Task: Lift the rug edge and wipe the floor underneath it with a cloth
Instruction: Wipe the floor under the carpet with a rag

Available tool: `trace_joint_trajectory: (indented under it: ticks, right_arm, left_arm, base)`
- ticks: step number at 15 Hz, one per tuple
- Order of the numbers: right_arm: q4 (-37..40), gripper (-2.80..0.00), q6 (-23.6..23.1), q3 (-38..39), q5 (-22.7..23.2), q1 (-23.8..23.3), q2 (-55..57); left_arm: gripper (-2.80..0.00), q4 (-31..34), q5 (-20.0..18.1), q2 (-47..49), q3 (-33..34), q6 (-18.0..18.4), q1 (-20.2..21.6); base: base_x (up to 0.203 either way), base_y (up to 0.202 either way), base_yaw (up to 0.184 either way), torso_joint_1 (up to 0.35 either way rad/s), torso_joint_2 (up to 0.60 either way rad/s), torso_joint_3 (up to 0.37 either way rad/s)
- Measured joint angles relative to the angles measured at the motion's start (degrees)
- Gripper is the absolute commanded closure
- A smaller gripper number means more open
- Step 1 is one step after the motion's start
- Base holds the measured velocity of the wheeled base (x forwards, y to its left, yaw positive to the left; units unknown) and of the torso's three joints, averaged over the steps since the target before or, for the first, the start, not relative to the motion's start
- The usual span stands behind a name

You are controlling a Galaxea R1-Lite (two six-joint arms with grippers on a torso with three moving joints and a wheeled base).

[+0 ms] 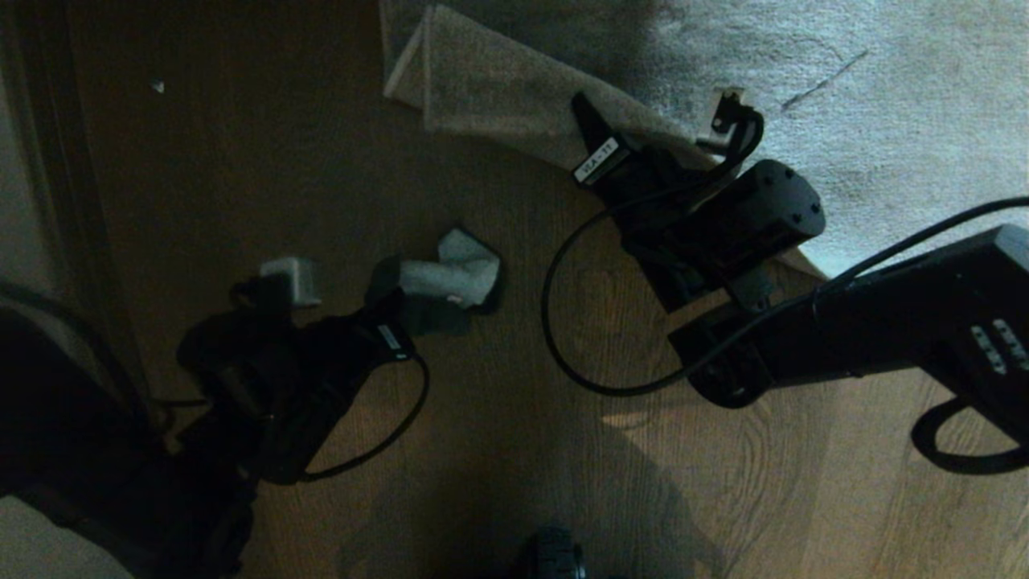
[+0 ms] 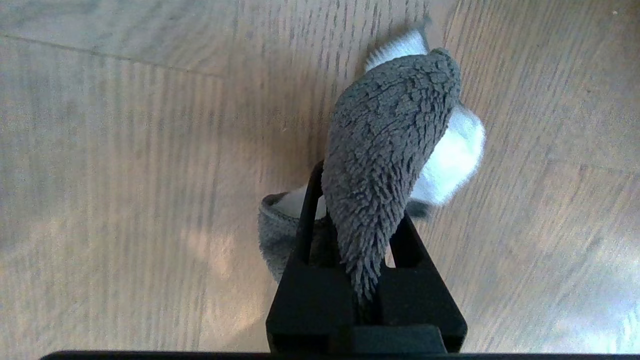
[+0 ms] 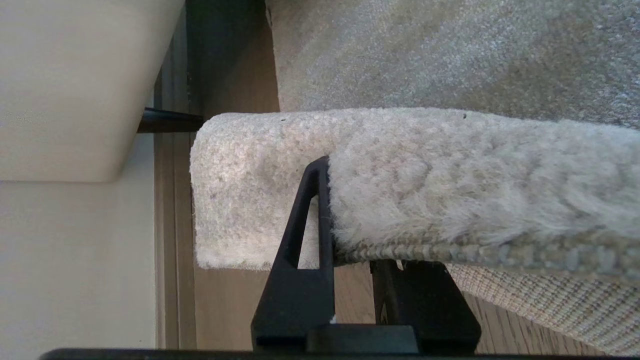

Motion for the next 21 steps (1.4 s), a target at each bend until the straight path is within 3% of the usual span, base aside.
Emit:
trace_joint_trajectory:
  ticks: [7,12,21]
  right_arm:
    - [-0.01,0.00,-0.11,0.58,-0.08,0.08,-0.41]
    - [-0.04,0.00,-0.10,1.18,-0.03,0.38,-0.33]
    - [-0.06,0.00,0.00,0.66,0.17,0.47,0.88]
  left_arm:
    - [0.00,-0.02,0.14,-6.36,8.99,0.28,-0.94]
    - [0.00,0.00,0.46,-7.92,12.17,0.22,-4.29]
    - [0.00,-0.02,0.25,-12.37,19.58,0.30,-5.35]
  base:
    - [0.000,0.000,0.000,0.000,0.00,0.000]
    - [0.000,0.000,0.000,0.000,0.00,0.000]
    - [0.000,0.000,0.000,0.000,0.00,0.000]
